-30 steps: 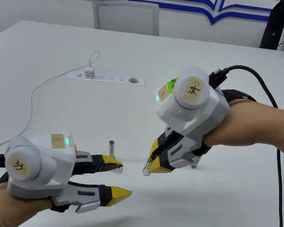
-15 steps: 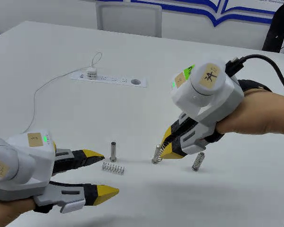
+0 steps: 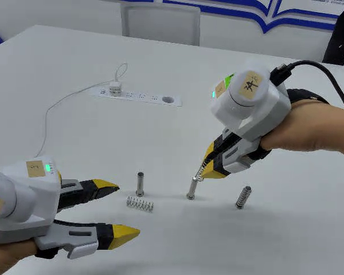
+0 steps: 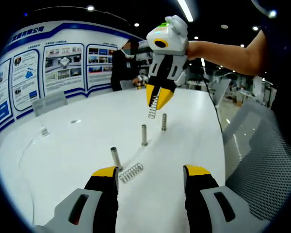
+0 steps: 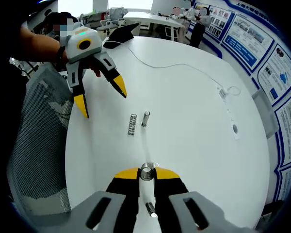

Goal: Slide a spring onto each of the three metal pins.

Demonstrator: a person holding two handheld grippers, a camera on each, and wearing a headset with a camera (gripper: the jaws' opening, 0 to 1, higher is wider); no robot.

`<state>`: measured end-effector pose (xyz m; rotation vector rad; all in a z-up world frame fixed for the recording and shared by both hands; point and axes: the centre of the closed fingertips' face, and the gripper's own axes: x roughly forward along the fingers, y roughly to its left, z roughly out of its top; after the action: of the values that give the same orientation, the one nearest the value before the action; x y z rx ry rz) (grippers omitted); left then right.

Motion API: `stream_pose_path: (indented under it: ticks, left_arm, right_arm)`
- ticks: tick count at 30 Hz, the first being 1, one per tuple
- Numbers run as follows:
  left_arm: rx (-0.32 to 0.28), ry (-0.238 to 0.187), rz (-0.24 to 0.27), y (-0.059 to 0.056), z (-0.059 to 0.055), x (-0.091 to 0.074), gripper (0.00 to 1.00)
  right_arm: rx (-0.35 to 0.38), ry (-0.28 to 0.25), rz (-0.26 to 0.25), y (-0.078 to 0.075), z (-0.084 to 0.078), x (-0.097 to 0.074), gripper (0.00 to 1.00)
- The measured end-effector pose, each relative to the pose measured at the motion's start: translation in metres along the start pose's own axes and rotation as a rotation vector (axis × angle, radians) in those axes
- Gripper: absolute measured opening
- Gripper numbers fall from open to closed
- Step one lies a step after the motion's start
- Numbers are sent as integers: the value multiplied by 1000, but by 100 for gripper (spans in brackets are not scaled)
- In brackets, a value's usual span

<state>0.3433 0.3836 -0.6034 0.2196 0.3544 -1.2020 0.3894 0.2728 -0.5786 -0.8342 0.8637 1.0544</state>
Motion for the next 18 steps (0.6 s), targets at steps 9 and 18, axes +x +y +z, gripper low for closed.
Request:
stream_pose_path:
  ticks: [9, 18]
  left_arm:
    - [-10, 1, 9, 2, -2, -1, 56]
    - [-14, 5, 13, 4, -5, -1, 55]
  right_arm:
    - [14, 15, 2, -7, -3, 12, 12]
    - [28, 31, 12, -11, -8, 22, 12]
